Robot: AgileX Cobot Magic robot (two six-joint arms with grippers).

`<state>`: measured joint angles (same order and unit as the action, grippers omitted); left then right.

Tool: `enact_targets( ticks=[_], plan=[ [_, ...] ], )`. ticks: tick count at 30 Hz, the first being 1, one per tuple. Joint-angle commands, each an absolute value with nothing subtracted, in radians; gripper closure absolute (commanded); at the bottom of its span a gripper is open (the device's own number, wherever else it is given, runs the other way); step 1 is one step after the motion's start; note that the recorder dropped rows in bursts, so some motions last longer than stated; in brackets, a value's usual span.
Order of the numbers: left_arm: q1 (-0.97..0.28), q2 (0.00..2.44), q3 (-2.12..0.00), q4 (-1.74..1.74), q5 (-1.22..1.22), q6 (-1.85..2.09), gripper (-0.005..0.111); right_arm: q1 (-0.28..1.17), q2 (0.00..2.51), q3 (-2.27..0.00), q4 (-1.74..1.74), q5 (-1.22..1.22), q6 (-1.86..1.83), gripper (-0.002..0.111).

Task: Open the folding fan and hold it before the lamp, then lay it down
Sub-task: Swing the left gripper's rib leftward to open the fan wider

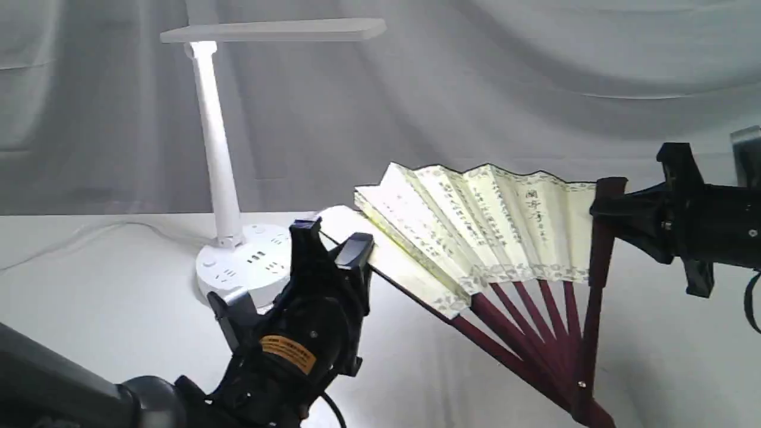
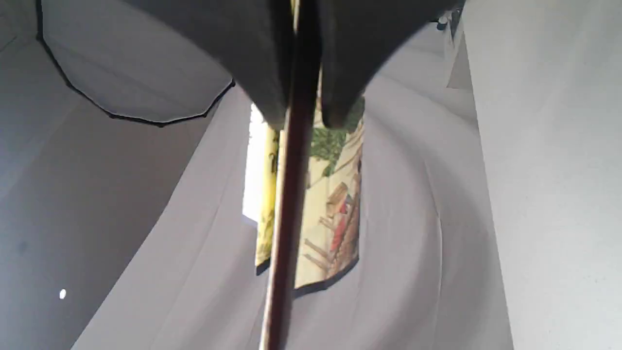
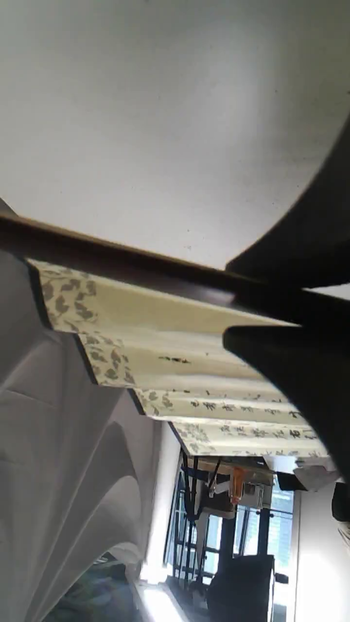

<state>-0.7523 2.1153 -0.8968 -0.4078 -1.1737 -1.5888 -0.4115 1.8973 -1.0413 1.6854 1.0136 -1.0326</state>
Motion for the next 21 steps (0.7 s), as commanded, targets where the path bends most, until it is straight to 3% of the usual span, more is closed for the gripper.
enact_targets(
  ticks=[1,21],
  plan=[
    [-0.780,2.099,-0.902,-0.471,-1.221,-1.612,0.107,-0.450,1.892,-1.038,1.597,1.010,-1.070,0.108],
    [-0.807,2.099,-0.902,-0.464,-1.143,-1.615,0.107,-0.709,1.892,-0.820,1.650,1.092,-1.118,0.108]
  ],
)
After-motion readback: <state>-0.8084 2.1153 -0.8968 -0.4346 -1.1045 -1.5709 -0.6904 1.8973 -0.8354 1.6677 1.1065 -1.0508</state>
